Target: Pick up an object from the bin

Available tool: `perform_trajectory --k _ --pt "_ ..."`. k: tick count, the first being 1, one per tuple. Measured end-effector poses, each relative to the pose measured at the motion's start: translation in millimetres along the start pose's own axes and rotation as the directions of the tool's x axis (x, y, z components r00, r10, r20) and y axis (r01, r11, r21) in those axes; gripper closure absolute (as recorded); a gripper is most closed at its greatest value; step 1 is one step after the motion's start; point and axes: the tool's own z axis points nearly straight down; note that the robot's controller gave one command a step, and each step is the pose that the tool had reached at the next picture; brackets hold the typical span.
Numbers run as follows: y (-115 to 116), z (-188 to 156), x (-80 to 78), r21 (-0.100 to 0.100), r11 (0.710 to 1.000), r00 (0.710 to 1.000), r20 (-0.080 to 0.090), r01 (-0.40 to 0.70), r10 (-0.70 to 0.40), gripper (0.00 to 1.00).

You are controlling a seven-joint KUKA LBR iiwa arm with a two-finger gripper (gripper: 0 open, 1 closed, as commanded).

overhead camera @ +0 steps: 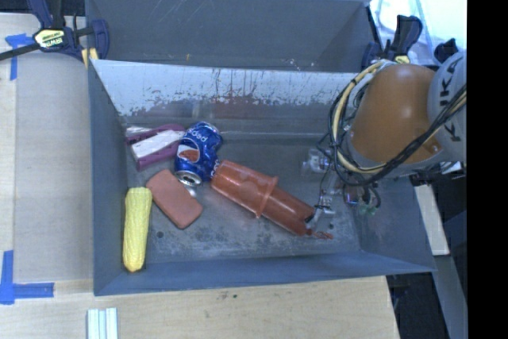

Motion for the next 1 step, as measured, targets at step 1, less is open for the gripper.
perform_trajectory --k 1 --pt "37.0 63.3 -10.4 -0.001 0.999 0.999 0.000 -0.046 0.046 0.00"
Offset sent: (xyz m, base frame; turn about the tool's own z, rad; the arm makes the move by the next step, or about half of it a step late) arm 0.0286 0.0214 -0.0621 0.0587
